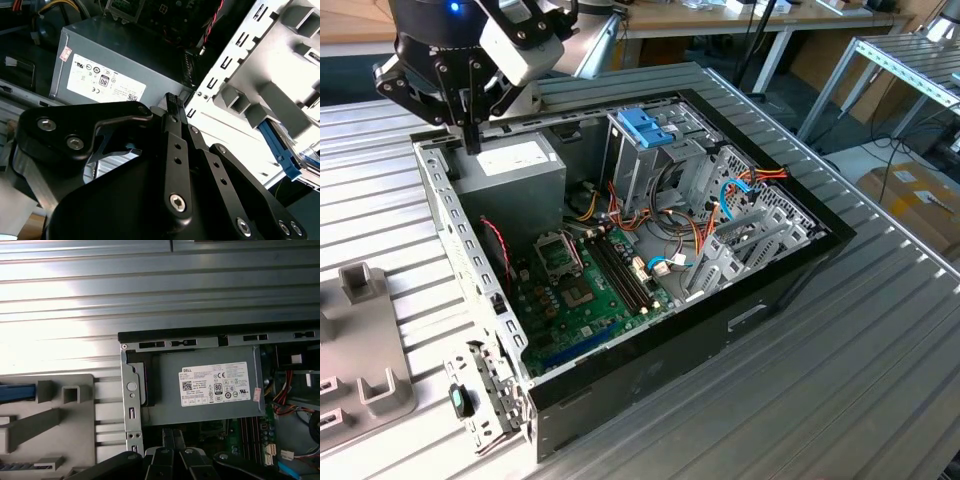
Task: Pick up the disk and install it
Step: 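Reach for the disk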
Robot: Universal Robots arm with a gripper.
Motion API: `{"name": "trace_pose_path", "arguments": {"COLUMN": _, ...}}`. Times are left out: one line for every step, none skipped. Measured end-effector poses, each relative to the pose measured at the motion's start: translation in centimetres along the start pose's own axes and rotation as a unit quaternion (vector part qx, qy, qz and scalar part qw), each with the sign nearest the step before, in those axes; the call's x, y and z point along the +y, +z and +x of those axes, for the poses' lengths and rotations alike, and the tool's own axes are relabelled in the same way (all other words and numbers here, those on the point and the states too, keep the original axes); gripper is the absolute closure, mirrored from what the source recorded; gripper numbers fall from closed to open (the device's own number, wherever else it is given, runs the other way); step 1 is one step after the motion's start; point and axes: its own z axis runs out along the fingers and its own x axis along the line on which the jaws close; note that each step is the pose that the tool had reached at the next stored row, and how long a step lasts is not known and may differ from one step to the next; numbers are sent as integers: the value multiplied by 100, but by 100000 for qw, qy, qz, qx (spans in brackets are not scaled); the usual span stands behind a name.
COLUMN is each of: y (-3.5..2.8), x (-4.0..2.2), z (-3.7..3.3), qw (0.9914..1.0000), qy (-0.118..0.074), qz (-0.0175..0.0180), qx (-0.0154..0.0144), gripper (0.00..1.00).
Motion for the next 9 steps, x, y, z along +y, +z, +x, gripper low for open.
{"name": "trace_pose_path", "arguments": {"y": 0, "x": 0, "z": 2, "qw": 100000, "qy": -1, "qz": -2, "qx": 1, "gripper": 89}}
{"name": "trace_pose_path", "arguments": {"y": 0, "x": -1, "z": 7, "qw": 100000, "qy": -1, "qz": -1, "qx": 1, "gripper": 89}}
{"name": "trace_pose_path", "arguments": {"y": 0, "x": -1, "z": 10, "qw": 100000, "qy": 1, "qz": 1, "qx": 2, "gripper": 89}}
{"name": "trace_pose_path", "arguments": {"y": 0, "x": -1, "z": 14, "qw": 100000, "qy": 0, "qz": -2, "qx": 1, "gripper": 89}}
{"name": "trace_pose_path", "arguments": {"y": 0, "x": -1, "z": 18, "qw": 100000, "qy": 0, "qz": -2, "qx": 1, "gripper": 89}}
{"name": "trace_pose_path", "arguments": {"y": 0, "x": -1, "z": 20, "qw": 100000, "qy": 0, "qz": 0, "qx": 1, "gripper": 89}}
{"name": "trace_pose_path", "arguments": {"y": -1, "x": -2, "z": 23, "qw": 100000, "qy": 1, "qz": 2, "qx": 3, "gripper": 89}}
{"name": "trace_pose_path", "arguments": {"y": 0, "x": -2, "z": 26, "qw": 100000, "qy": 1, "qz": -2, "qx": 0, "gripper": 89}}
{"name": "trace_pose_path", "arguments": {"y": -1, "x": -2, "z": 28, "qw": 100000, "qy": -1, "qz": 1, "qx": 3, "gripper": 89}}
